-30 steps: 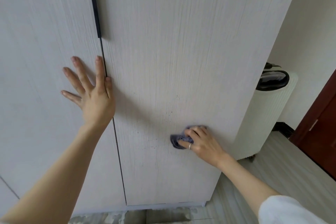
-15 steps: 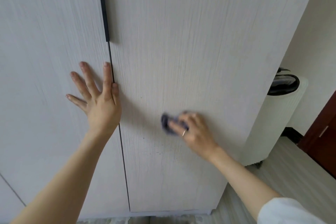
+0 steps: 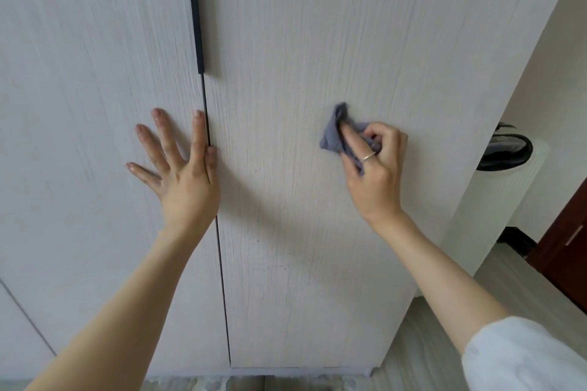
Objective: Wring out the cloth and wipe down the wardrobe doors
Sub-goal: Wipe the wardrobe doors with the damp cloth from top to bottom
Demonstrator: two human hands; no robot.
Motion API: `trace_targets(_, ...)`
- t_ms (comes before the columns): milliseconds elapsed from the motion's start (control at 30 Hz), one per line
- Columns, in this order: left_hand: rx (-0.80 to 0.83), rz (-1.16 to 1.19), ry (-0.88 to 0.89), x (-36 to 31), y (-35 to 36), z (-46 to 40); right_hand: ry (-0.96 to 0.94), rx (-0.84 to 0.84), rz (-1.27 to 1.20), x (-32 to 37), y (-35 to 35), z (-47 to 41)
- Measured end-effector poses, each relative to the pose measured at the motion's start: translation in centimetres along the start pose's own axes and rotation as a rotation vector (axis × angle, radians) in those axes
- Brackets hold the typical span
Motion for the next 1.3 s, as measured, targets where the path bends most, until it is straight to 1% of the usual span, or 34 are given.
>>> trace_targets(100, -0.006, -0.009, 0.030, 0.3, 0.1, 0.1, -0.086, 0.058, -0.016, 2.9, 2.7, 5.4)
trace_targets(133, -0.005, -0.014, 0.043, 0.4, 0.1, 0.1, -0.095, 0.110, -0.037, 3.4, 3.4, 7.7)
trace_targets(167, 0.001, -0.022, 0.059, 0.5, 0.2, 0.1, -0.167, 0.186, -0.048, 4.2, 4.1, 10.2)
trace_targets(267, 0.013, -0.056, 0.128, 1.3, 0.3, 0.5, -0.638, 0.485, 0.003, 7.4, 5.4, 17.1)
trace_targets(300, 0.008, -0.070, 0.155, 1.5, 0.3, 0.7, -0.708, 0.525, 0.008, 7.4, 5.5, 17.4)
trace_targets(333, 0.003, -0.082, 0.176, 1.7, 0.4, 0.9, -0.706, 0.519, 0.003, 7.2, 5.4, 16.2)
trace_targets(367, 0.003, -0.094, 0.186, 1.9, 0.5, 1.0, -0.661, 0.460, -0.010, 7.1, 5.3, 14.1)
trace_targets(500, -0.001, -0.103, 0.184, 1.9, 0.6, 1.0, -0.321, 0.159, -0.009, 6.7, 5.0, 2.4)
trace_targets(567, -0.007, -0.104, 0.191, 2.0, 0.5, 1.0, -0.163, 0.042, -0.030, 6.7, 5.1, -0.9)
trace_targets(600, -0.010, -0.103, 0.196, 2.0, 0.5, 1.0, -0.113, 0.015, -0.042, 7.0, 5.4, -1.1)
trace_targets(633, -0.009, -0.104, 0.202, 2.1, 0.6, 1.1, -0.101, 0.011, -0.052, 7.4, 5.8, -0.5)
trace_targets(667, -0.008, -0.103, 0.205, 2.2, 0.6, 1.0, -0.130, 0.034, -0.066, 8.2, 6.3, 1.0)
trace_targets(700, -0.009, -0.102, 0.208, 2.2, 0.6, 1.0, -0.197, 0.091, -0.089, 9.1, 6.9, 3.3)
trace_targets(733, -0.012, -0.098, 0.211, 2.1, 0.6, 0.9, -0.320, 0.186, -0.100, 10.2, 7.6, 6.2)
trace_targets(800, -0.016, -0.089, 0.227, 2.2, 0.5, 1.0, -0.637, 0.409, -0.063, 12.3, 8.2, 12.2)
trace_targets(833, -0.019, -0.090, 0.239, 2.2, 0.5, 1.1, -0.741, 0.496, -0.030, 12.5, 8.3, 14.1)
trace_targets(867, -0.023, -0.090, 0.250, 2.3, 0.5, 1.1, -0.768, 0.536, -0.008, 12.3, 8.3, 14.5)
trace_targets(900, -0.027, -0.088, 0.261, 2.4, 0.5, 1.1, -0.740, 0.527, 0.000, 12.0, 8.3, 13.6)
trace_targets(933, -0.030, -0.087, 0.270, 2.6, 0.6, 1.2, -0.677, 0.478, -0.005, 11.7, 8.1, 11.8)
trace_targets(1033, -0.039, -0.099, 0.289, 3.0, 0.9, 1.6, -0.410, 0.234, -0.002, 10.7, 7.6, 4.7)
trace_targets(1100, -0.045, -0.098, 0.290, 3.4, 1.1, 1.8, -0.291, 0.131, 0.008, 10.6, 7.7, 2.0)
trace_targets(1200, -0.049, -0.092, 0.278, 4.3, 1.5, 2.7, -0.210, 0.078, 0.015, 10.8, 7.7, 2.7)
trace_targets(1300, -0.041, -0.077, 0.268, 6.6, 2.8, 4.6, -0.231, 0.112, 0.007, 11.4, 8.7, 7.6)
Point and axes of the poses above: each hand's wrist, its own z-axis away from the middle knuckle, its own y-axis out of the palm, x = y × z, the point moved 9 cm from there along -z, towards the middle knuckle, and after that the axes turned 5 degrees about -x, right-handed, at the moved point
